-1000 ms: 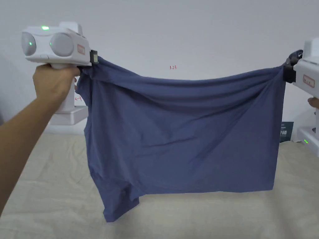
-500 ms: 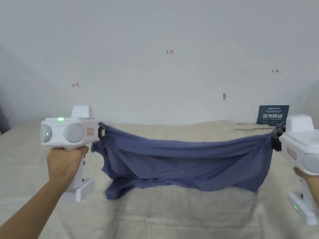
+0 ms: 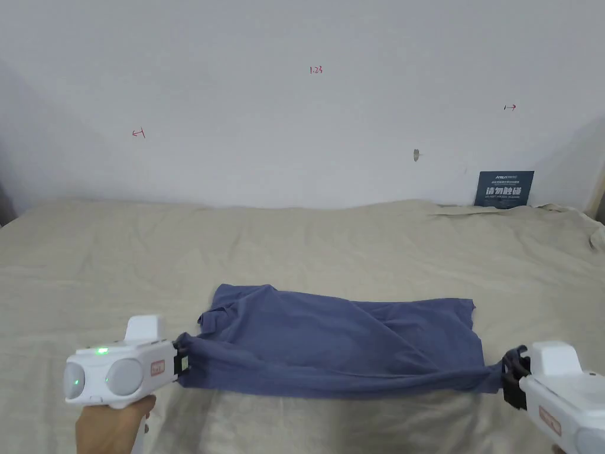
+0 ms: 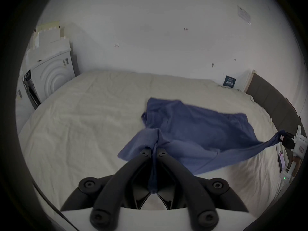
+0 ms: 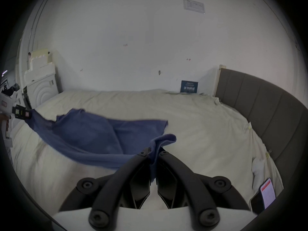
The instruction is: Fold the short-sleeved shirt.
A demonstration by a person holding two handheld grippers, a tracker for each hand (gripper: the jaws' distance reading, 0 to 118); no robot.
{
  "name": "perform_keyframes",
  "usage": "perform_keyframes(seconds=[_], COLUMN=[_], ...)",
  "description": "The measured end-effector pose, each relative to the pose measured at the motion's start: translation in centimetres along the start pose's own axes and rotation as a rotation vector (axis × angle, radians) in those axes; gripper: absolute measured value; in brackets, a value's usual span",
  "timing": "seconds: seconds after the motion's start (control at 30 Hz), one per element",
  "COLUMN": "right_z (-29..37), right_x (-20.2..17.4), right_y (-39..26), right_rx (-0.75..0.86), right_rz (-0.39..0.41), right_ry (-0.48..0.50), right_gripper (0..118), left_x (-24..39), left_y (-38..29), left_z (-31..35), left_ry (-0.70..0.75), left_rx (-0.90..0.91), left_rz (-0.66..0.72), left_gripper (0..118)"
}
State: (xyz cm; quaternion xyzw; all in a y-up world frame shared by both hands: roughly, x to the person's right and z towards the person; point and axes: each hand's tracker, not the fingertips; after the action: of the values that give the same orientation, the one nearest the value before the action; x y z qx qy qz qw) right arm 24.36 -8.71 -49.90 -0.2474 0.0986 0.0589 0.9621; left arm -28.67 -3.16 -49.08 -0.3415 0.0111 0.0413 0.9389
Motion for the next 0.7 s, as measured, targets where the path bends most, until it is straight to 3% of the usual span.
perform_keyframes(seconds=[0.37, 0.7], right_z=[8.2, 13.7], right_x=[-1.5, -2.5], right_y=[-8.7, -14.9], right_rx=[-0.051, -0.146], right_rz=[0.059, -0.054], right_ry=[0.076, 0.101], right_gripper=[2, 2], left_x=[-2.1, -2.7], left_y=[-11.4, -18.8], left_z=[5.4, 9.1], left_ry=[0.008, 0.024], left_rx=[-0.087, -0.150], left_rz=[0.057, 0.122], left_gripper=[1, 1])
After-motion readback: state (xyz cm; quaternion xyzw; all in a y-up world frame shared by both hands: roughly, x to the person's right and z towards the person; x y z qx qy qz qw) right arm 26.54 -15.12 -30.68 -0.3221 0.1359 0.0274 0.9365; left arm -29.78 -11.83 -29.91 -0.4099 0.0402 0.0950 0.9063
